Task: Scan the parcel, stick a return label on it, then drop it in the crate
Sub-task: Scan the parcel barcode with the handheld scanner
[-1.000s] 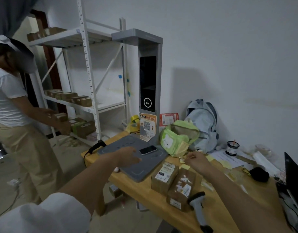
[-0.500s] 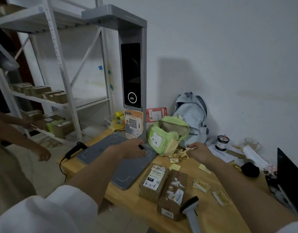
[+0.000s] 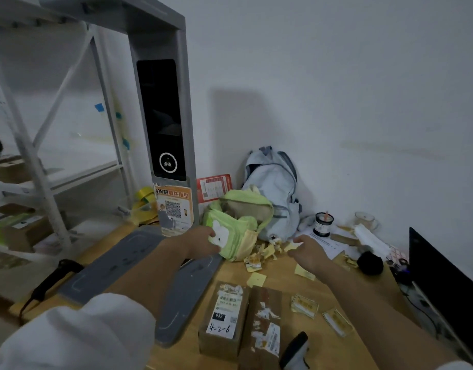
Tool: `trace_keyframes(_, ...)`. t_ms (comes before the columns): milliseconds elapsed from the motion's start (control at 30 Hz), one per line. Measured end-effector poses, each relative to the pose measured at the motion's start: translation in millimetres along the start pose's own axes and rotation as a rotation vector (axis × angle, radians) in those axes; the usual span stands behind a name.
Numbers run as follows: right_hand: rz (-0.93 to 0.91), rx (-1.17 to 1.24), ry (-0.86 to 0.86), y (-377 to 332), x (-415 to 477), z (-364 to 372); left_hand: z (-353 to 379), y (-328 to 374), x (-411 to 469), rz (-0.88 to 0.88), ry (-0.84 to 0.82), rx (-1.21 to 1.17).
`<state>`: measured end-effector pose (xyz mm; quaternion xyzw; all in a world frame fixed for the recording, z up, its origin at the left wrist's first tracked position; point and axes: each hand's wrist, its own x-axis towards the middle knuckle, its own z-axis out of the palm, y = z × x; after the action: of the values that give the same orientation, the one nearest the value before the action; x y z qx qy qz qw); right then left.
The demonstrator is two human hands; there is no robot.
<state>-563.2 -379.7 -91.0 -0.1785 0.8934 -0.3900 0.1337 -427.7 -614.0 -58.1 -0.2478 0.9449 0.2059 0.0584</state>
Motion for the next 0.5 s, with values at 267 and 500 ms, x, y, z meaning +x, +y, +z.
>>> trace_keyframes(267,-0.042,-0.088,0.064,0,42,24,15,-9,66,0.099,-0.043,-0.148)
trace_keyframes(500,0.223,-0.097,-0.023,60,47,56,72,-16,99,0.133,-0.223,-0.201)
